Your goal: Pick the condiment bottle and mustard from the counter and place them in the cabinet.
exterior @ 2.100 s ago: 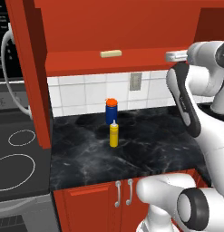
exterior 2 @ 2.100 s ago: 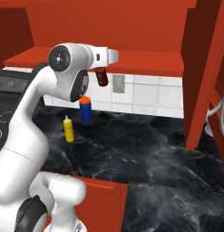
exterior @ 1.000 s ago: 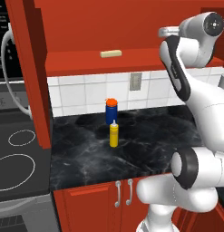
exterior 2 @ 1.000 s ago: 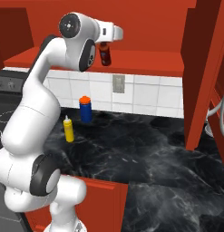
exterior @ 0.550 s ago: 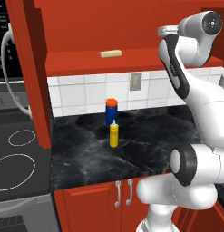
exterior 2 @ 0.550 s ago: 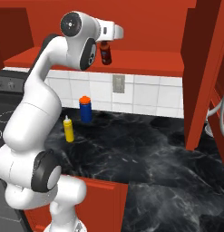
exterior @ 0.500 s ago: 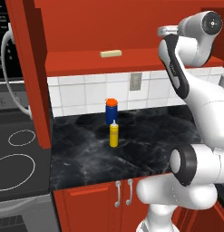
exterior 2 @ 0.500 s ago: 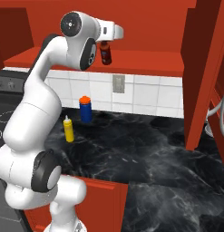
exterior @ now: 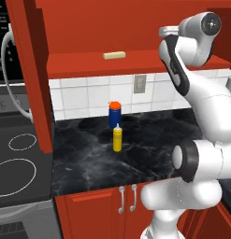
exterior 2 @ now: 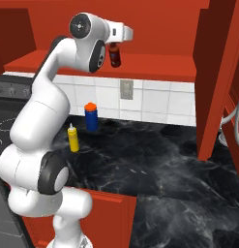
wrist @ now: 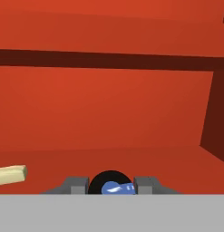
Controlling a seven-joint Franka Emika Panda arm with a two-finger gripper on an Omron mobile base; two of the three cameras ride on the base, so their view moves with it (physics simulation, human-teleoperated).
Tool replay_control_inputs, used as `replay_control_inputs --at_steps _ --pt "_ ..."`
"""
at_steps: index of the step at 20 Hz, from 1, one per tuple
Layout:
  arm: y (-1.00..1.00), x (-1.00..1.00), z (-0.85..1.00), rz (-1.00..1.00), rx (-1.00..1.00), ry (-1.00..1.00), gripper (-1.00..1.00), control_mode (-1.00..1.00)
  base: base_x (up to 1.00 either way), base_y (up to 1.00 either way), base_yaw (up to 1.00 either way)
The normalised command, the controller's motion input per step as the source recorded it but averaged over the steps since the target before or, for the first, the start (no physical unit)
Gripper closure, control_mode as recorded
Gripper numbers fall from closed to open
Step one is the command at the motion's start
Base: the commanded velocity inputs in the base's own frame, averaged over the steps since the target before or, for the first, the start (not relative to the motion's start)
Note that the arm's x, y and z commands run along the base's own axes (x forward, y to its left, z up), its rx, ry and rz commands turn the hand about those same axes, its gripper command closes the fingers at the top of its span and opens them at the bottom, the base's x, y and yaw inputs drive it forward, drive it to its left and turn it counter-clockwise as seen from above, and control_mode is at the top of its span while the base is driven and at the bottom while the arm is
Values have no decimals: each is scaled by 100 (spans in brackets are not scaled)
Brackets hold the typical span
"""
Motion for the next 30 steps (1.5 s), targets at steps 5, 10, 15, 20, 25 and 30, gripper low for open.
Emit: replay_control_inputs --at_steps 5,10,15,20,25,30 --pt "0 38 -7 0 2 0 100 -100 0 0 0" --pt "0 33 -24 0 0 -1 100 -100 0 0 0" --pt "0 41 -8 0 1 -6 100 -100 0 0 0" --pt "0 48 -2 0 2 -6 100 -100 0 0 0" --pt "0 42 -9 0 0 0 100 -100 0 0 0" --pt "0 26 0 0 0 4 100 -100 0 0 0"
